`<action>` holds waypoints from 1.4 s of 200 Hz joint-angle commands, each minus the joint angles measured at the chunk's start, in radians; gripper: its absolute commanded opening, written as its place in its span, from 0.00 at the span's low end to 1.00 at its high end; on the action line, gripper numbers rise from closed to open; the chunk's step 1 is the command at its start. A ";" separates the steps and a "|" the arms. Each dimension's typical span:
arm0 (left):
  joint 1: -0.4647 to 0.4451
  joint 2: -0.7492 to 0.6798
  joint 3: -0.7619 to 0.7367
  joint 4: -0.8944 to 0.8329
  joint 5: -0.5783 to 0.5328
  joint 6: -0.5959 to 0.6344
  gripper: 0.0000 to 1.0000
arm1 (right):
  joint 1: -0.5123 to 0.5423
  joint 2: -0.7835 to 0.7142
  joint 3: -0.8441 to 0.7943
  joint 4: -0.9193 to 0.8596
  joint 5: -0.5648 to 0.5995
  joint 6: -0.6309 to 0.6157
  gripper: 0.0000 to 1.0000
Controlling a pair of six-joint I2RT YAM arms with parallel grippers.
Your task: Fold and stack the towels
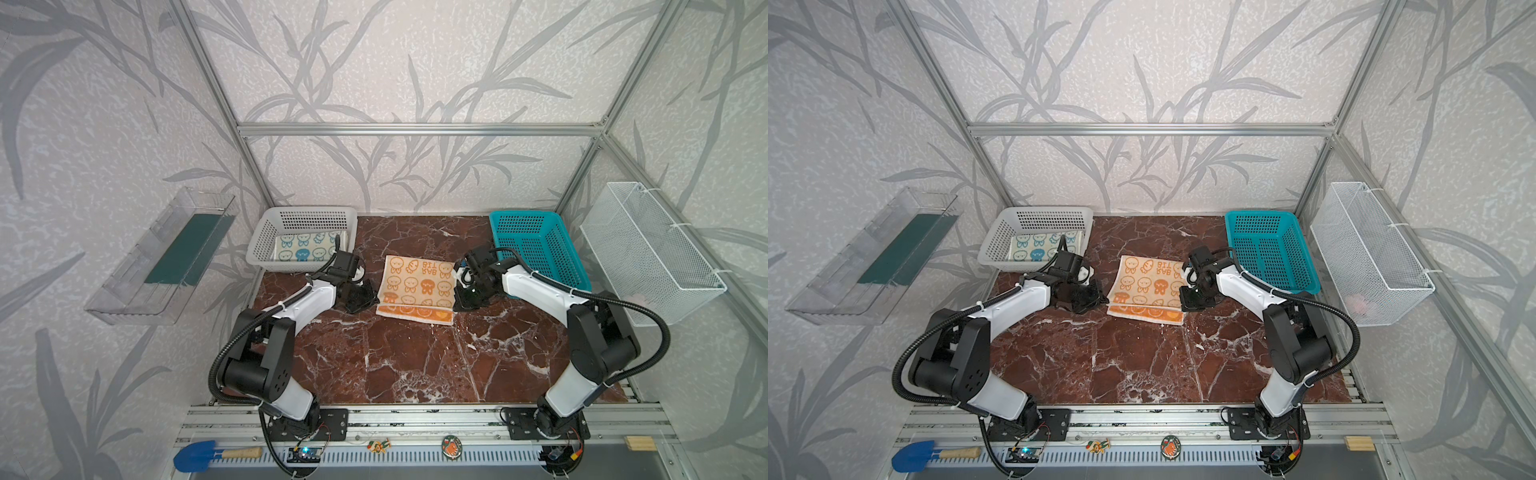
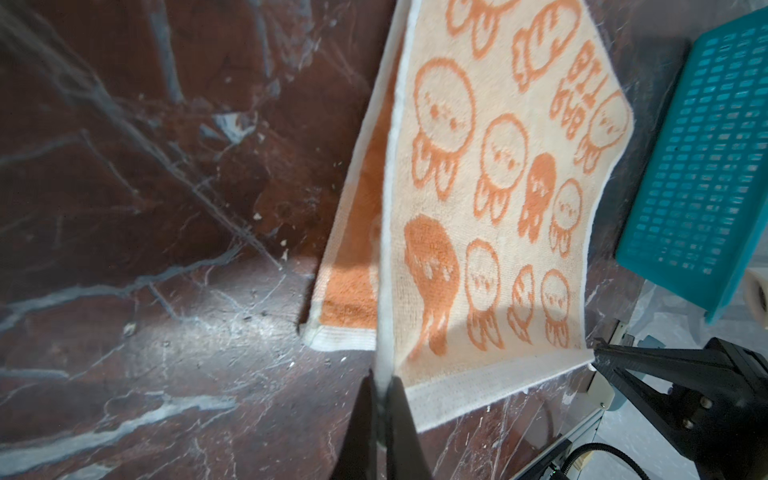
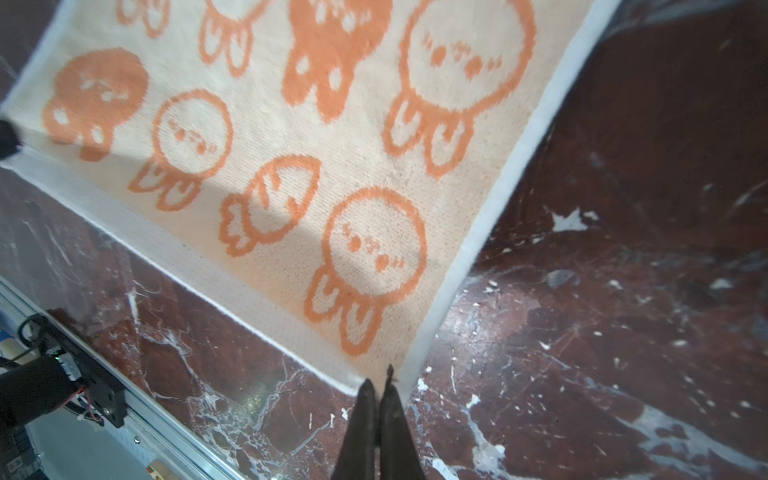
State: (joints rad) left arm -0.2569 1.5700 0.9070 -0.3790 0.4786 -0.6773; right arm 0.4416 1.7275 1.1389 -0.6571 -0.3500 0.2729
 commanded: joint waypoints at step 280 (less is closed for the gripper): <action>-0.140 0.150 0.299 0.055 0.017 -0.138 0.79 | 0.043 -0.065 -0.082 0.215 -0.216 0.223 0.99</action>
State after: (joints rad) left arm -0.3698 1.6550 1.2057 -0.3458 0.4755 -0.7616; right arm 0.4717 1.6497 1.1149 -0.5556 -0.4587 0.4080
